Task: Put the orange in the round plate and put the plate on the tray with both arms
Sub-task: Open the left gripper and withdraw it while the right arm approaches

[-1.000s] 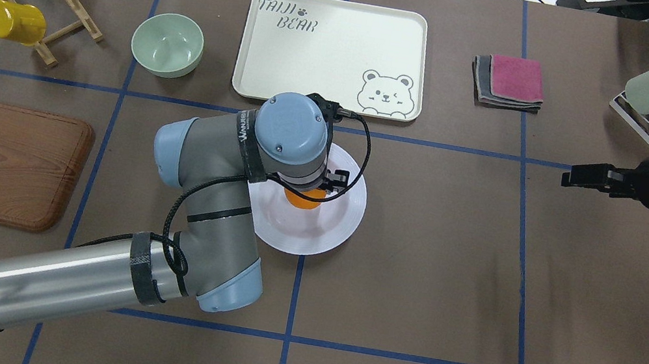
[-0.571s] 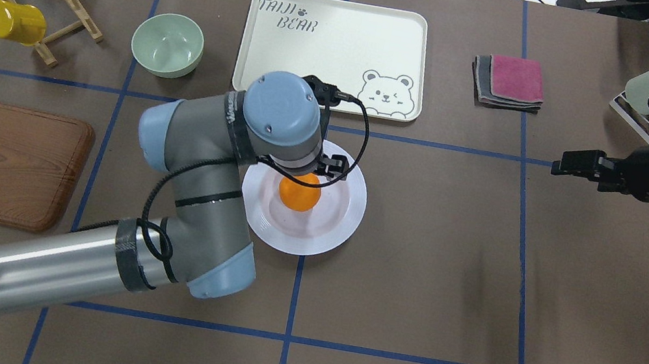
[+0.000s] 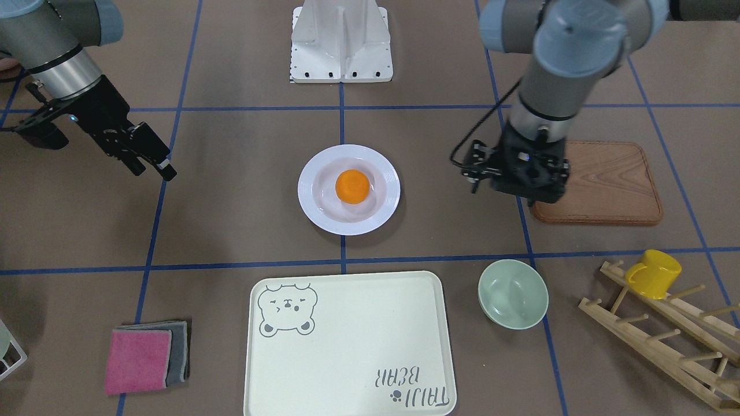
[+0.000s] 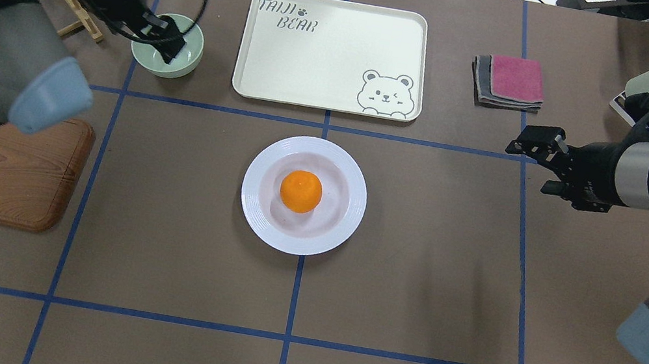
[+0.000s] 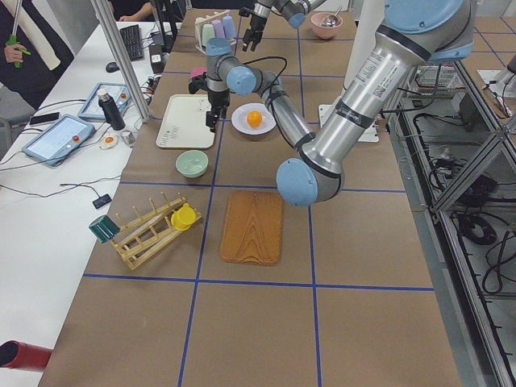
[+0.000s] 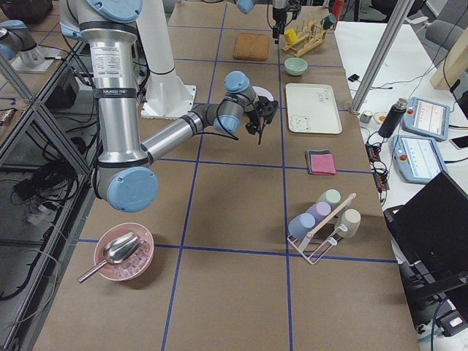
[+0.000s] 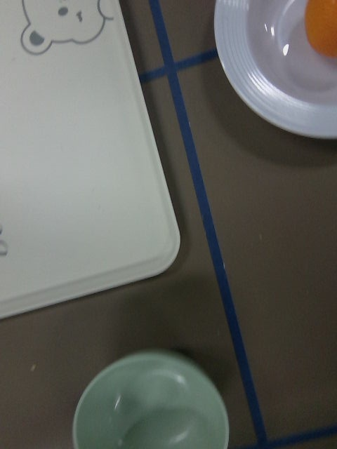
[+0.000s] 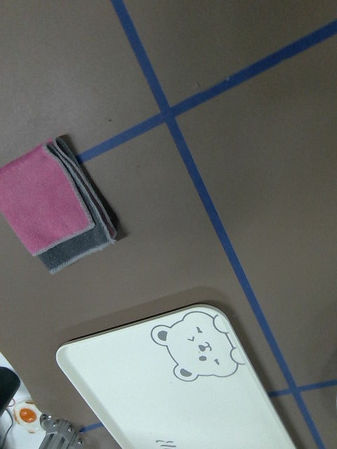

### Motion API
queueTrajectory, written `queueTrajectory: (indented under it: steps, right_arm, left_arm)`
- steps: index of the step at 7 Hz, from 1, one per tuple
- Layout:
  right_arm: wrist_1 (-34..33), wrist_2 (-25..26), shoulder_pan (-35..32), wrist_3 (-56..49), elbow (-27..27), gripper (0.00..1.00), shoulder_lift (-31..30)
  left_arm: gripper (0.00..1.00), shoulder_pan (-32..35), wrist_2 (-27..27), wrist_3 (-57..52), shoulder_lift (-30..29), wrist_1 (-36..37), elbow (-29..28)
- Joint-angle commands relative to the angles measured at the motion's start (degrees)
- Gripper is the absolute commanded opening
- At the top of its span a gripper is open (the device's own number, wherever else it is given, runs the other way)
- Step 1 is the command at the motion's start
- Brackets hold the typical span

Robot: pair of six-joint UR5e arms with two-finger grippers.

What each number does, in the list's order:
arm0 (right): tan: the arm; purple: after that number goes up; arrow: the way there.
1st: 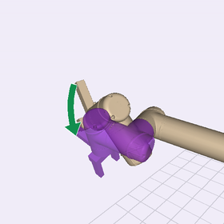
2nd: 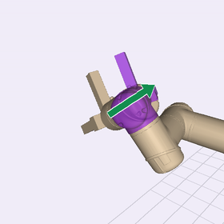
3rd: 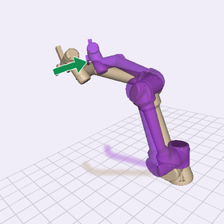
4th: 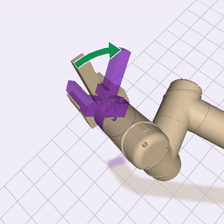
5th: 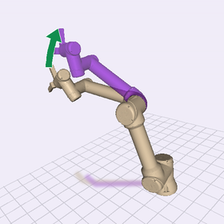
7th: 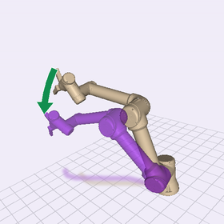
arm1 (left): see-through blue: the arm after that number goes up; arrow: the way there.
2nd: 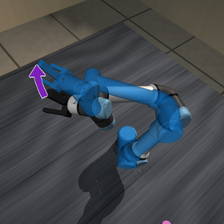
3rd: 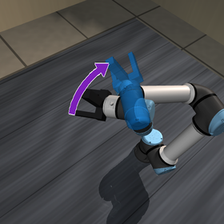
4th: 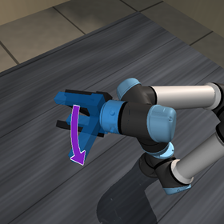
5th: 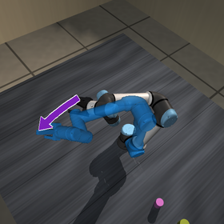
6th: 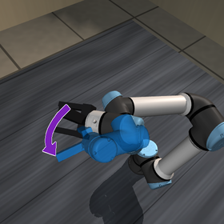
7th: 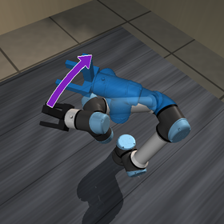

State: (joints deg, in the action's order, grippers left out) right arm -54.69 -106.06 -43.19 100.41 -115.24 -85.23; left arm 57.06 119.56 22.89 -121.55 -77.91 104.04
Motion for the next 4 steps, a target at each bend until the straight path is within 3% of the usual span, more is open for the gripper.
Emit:
queueTrajectory:
  steps: [1,2,3,4]
  right_arm:
    - [0.0,11.0,8.8,13.5,-5.0,1.0,0.3]
    - [0.0,15.0,12.4,16.7,-6.0,1.0,0.3]
    - [0.0,21.1,17.2,19.2,-6.8,1.0,0.3]
    - [0.0,27.5,21.9,22.5,-7.6,1.0,0.3]
  left_arm:
    - [0.98,15.3,8.5,-20.5,12.4,0.1,0.3]
    - [0.98,19.4,8.8,-26.9,19.3,-1.7,0.1]
    - [0.98,26.5,9.8,-27.5,21.2,-3.4,-2.4]
    - [0.98,31.3,14.4,-35.0,24.1,-3.7,-5.3]
